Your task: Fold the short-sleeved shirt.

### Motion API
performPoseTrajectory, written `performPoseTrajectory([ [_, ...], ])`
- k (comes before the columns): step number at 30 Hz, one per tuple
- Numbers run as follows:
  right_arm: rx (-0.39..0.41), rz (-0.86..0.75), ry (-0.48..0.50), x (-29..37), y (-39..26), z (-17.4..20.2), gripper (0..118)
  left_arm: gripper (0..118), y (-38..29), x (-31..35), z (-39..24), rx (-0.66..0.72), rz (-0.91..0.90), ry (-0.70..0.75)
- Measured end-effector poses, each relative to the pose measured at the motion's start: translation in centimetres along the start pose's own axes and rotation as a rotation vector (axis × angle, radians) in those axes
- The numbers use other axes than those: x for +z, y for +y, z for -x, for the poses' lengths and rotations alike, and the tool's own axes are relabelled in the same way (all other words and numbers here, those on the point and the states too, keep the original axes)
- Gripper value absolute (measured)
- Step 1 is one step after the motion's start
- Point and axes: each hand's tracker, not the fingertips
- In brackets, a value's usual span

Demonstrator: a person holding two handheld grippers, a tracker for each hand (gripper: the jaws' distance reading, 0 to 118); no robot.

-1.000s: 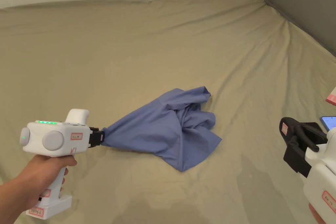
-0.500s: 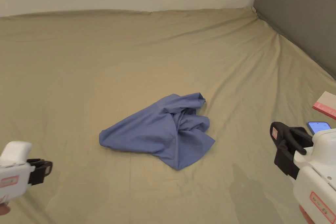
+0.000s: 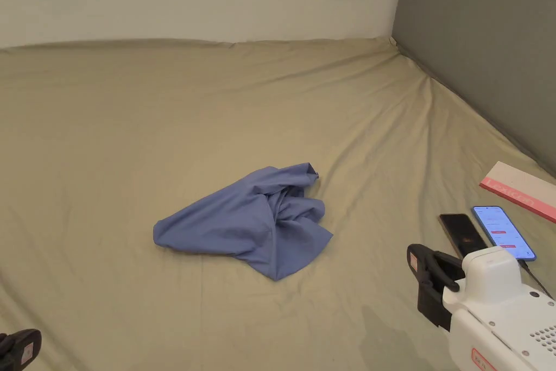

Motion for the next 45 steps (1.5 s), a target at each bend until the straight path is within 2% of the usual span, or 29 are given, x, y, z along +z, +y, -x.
performPoseTrajectory([
  [7,0.020,0.020,0.005,-1.2,0.3,-0.4,0,0,1.3,-1.6,-0.9,-0.057,-0.010,-0.006],
  [13,0.007,0.042,0.008,-3.5,-0.1,-0.3,0,0,3.1,-4.1,-1.7,-0.098,-0.006,-0.043],
  [19,0.056,0.133,0.058,-7.9,-1.0,-0.7,0,0,3.8,-7.0,-2.5,-0.116,0.022,-0.085],
  [21,0.018,0.180,0.098,-10.4,-1.4,-1.5,0,0,4.0,-7.6,-2.5,-0.112,0.028,-0.090],
  [24,0.008,0.222,0.114,-14.7,-2.2,-2.5,0,0,4.3,-8.5,-2.8,-0.121,0.043,-0.094],
  [27,-0.072,0.327,0.189,-19.5,-2.6,-3.9,0,0,4.6,-9.0,-2.8,-0.123,0.061,-0.103],
  [30,-0.075,0.393,0.187,-24.2,-3.1,-5.1,0,0,4.8,-9.6,-2.9,-0.136,0.073,-0.095],
  [31,-0.089,0.434,0.206,-25.5,-3.2,-5.5,3,0,4.9,-9.8,-2.8,-0.134,0.079,-0.099],
  [32,-0.110,0.477,0.227,-27.0,-3.2,-6.0,18,0,4.9,-10.0,-2.8,-0.132,0.082,-0.100],
  [33,-0.118,0.495,0.249,-28.2,-3.3,-6.1,42,0,4.9,-10.3,-2.8,-0.131,0.082,-0.098],
  [34,-0.111,0.496,0.249,-29.0,-3.4,-6.2,76,0,4.9,-10.5,-2.8,-0.133,0.083,-0.096],
  [35,-0.105,0.522,0.262,-30.0,-3.4,-6.3,92,0,5.0,-10.7,-2.8,-0.132,0.087,-0.097],
  [36,-0.102,0.522,0.260,-30.9,-3.5,-6.3,96,0,5.0,-10.8,-2.8,-0.131,0.090,-0.099],
  [42,-0.083,0.581,0.266,-34.2,-4.2,-4.7,94,0,5.5,-11.4,-2.9,-0.124,0.095,-0.108],
  [45,0.002,0.615,0.267,-34.8,-4.8,-3.5,88,0,6.1,-11.6,-2.9,-0.131,0.093,-0.105],
])
